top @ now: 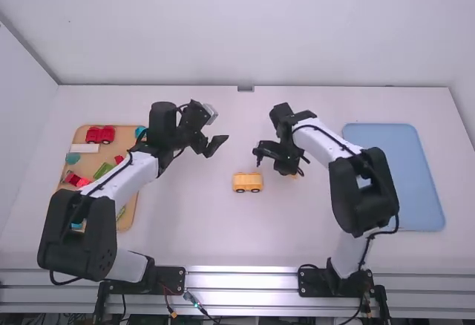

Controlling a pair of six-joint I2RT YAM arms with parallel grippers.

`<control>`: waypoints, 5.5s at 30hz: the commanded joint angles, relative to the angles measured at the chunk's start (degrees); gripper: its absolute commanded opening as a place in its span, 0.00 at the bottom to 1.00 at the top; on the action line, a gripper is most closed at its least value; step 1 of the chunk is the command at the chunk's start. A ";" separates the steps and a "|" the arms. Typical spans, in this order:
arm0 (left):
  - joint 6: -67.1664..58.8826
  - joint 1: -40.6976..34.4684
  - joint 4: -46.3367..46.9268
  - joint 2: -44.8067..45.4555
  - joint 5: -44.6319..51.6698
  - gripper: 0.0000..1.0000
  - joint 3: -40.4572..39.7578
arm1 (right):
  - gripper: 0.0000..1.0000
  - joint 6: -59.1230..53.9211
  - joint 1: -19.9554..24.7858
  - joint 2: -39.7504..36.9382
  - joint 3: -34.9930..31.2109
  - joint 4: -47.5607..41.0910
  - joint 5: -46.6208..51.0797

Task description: Assemble lego blocks to make yellow taxi

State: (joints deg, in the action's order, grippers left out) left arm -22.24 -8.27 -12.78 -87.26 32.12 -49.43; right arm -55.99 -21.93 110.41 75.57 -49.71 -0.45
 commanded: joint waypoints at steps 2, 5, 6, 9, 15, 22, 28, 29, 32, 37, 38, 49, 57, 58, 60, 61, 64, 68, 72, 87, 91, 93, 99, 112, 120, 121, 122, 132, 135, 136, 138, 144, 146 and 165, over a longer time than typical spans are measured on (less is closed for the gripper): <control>-0.76 0.92 0.09 -0.28 -0.26 0.99 -0.92 | 0.00 -5.64 0.07 2.71 0.57 -0.22 1.95; -0.74 1.22 0.11 -0.28 -0.26 0.99 -0.92 | 0.00 -6.45 0.13 4.20 0.55 0.02 1.62; -0.76 1.16 0.13 -0.28 -0.26 0.99 -0.92 | 0.00 -6.43 0.11 4.44 0.55 0.02 1.55; -0.74 1.36 0.11 -0.28 -0.26 0.99 -0.92 | 0.01 -5.90 0.11 5.46 0.55 0.09 1.60; -0.74 1.38 0.04 -0.28 -0.24 0.99 -0.92 | 0.00 -2.75 -1.18 5.81 0.52 1.49 1.86; -0.13 1.97 0.15 -0.28 -0.28 0.99 -0.92 | 0.00 -2.75 -5.38 5.81 -0.66 3.06 2.62; -0.13 2.34 0.37 -0.28 -0.26 0.99 -0.90 | 0.00 -3.32 -6.80 5.79 -5.97 9.46 6.71; -0.15 2.32 0.33 -0.28 -0.26 0.99 -0.90 | 0.00 -3.93 -7.06 5.79 -6.58 9.73 6.88; -0.15 1.95 0.31 -0.28 -0.26 0.99 -0.90 | 0.00 -3.82 -6.99 5.75 -6.99 10.40 7.67; -0.11 1.95 0.33 -0.28 -0.17 0.99 -0.92 | 0.00 -3.85 -6.88 5.75 -6.36 9.64 7.39; -0.11 1.97 0.33 -0.28 -0.15 0.99 -0.92 | 0.00 -3.82 -6.88 5.75 -6.27 9.60 7.34; -0.15 1.95 0.33 -0.28 -0.26 0.99 -0.90 | 0.99 -2.29 -6.93 5.35 -6.10 11.04 7.56; -0.17 1.97 0.28 -0.28 -0.28 0.99 -0.90 | 0.99 -3.10 -6.19 -3.87 -6.16 11.69 1.81; -0.15 1.95 0.26 -0.28 -0.28 0.99 -0.90 | 0.99 -3.50 -5.51 -6.10 -6.23 11.72 -0.09; -0.13 1.95 0.37 -0.28 -0.22 0.99 -0.90 | 0.99 -3.82 -3.32 -9.88 -6.23 11.82 -4.87; -0.17 1.90 0.39 -0.28 -0.26 0.99 -0.85 | 0.99 -5.46 -1.73 -11.47 -6.23 11.56 -8.61; -0.17 1.90 0.48 -0.28 -0.24 0.99 -0.79 | 0.99 -9.31 2.73 -13.53 -6.25 10.99 -18.86; -0.04 1.88 0.72 -0.28 -0.04 0.99 -0.76 | 0.99 -12.44 9.84 -13.62 -6.88 10.08 -31.87; -3.54 1.97 2.43 -0.28 2.49 0.99 -0.76 | 0.99 -12.41 16.11 -13.62 -10.99 13.14 -40.33; -18.14 1.49 2.56 -9.51 26.80 0.99 -0.76 | 0.99 -12.41 21.40 -13.62 -34.38 48.26 -43.23; -18.29 1.42 -1.88 -15.21 34.10 0.99 -0.76 | 0.99 -9.35 20.35 -13.62 -38.97 55.91 -44.35; -18.29 1.42 -3.85 -17.27 36.61 0.99 -0.76 | 0.99 -9.25 20.39 -13.62 -39.41 55.71 -46.88; -19.61 -0.85 -6.23 -21.27 38.32 0.99 -0.76 | 0.99 -14.36 23.30 -12.04 -38.86 53.37 -55.56; -25.64 -5.25 0.52 -21.53 32.30 0.99 -0.76 | 0.99 -24.04 24.65 2.75 -29.86 44.24 -60.00; -28.30 -5.25 -2.21 -21.53 32.24 0.99 2.71 | 0.90 -35.80 25.46 8.57 -22.69 31.17 -59.23; -28.20 -5.22 -5.22 -21.53 32.28 0.99 4.07 | 0.89 -35.95 26.03 9.84 -22.14 30.84 -59.93; -28.20 -5.22 -6.69 -21.53 32.33 0.99 4.70 | 0.88 -36.00 26.18 10.38 -22.05 31.06 -60.17; -18.84 -5.22 -16.48 -21.53 29.55 0.99 7.34 | 0.63 -37.53 27.93 12.41 -22.77 31.54 -61.02; -19.74 -5.22 -16.37 -21.53 29.94 0.99 7.32 | 0.50 -37.33 27.93 12.41 -23.50 32.74 -61.05; -19.47 -5.22 -16.41 -21.53 29.86 0.99 7.34 | 0.49 -36.92 27.82 12.41 -23.85 33.51 -61.07; -19.56 -5.22 -16.24 -21.53 29.75 0.99 7.34 | 0.45 -36.89 27.32 12.50 -24.50 34.86 -60.94; -19.56 -5.22 -15.43 -21.53 29.73 0.99 7.34 | 0.29 -36.85 27.15 12.50 -25.09 35.54 -59.60; -19.58 -5.22 -14.49 -21.62 29.46 0.99 7.34 | 0.29 -36.85 27.15 12.50 -24.94 35.30 -59.87; -23.74 -9.40 -20.48 -32.30 22.86 0.99 7.13 | 0.28 -47.98 24.20 12.48 -13.86 11.37 -61.48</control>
State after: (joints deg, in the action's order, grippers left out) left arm -47.53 -17.54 -32.21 -117.32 54.74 -42.59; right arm -101.12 2.92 121.99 59.59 -36.77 -60.95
